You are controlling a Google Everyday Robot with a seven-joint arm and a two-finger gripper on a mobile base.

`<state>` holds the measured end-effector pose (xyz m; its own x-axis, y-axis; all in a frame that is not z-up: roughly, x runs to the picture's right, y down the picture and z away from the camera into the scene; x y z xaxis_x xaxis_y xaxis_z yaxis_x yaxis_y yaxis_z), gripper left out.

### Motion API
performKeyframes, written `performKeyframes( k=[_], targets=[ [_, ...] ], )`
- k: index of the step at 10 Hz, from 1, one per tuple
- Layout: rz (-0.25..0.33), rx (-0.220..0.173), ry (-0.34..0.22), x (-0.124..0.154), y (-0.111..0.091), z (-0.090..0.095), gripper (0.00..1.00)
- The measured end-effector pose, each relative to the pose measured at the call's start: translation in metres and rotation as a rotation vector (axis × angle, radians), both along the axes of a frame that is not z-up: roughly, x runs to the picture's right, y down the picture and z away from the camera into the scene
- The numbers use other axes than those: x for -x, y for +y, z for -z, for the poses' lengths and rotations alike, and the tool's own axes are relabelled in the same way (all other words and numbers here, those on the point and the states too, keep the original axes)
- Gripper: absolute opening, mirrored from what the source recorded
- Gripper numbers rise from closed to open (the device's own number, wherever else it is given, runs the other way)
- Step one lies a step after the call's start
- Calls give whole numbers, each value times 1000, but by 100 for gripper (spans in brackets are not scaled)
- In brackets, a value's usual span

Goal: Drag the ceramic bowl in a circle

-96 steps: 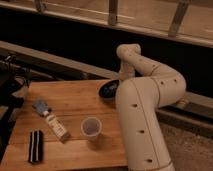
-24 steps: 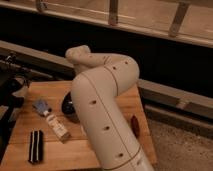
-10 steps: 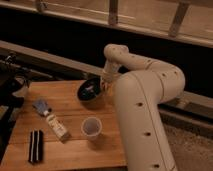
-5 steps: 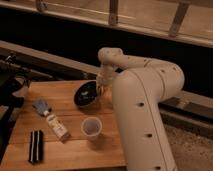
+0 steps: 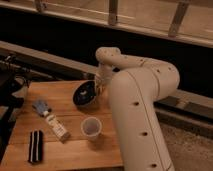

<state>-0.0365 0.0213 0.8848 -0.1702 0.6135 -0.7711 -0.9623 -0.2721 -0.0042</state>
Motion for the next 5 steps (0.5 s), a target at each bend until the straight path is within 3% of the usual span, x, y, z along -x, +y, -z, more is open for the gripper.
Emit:
performKeyframes(
  k=[5],
  targets=[
    [15,1,2,0,-1,0,26]
  ],
)
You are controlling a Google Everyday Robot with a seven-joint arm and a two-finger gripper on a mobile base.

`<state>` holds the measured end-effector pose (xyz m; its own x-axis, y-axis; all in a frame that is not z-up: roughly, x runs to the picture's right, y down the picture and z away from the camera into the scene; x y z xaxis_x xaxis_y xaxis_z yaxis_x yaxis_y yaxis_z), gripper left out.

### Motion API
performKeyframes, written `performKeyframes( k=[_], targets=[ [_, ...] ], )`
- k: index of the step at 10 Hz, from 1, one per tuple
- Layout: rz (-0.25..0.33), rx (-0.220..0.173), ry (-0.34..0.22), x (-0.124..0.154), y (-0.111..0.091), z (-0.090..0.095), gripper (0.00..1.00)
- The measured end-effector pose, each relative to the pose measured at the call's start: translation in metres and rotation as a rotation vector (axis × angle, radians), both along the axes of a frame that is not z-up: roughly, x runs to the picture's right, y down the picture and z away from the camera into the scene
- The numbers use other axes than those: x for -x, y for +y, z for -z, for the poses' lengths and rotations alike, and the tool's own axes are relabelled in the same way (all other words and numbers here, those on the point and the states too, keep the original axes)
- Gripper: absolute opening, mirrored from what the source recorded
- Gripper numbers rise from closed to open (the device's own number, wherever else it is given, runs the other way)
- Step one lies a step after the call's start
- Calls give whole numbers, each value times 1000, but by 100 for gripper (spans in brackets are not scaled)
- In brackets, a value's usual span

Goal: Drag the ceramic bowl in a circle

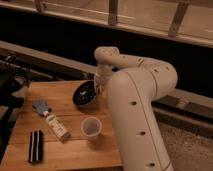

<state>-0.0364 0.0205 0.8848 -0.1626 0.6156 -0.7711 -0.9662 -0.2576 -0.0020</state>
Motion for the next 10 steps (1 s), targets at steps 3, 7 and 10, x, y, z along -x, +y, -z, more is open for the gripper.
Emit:
performKeyframes(
  k=[3,7,10],
  targets=[
    [4,-1,4,0,-1,-1,45],
    [7,-4,6,1,-4,-1,45],
    [10,-3,13,0,-4,-1,45]
  ],
)
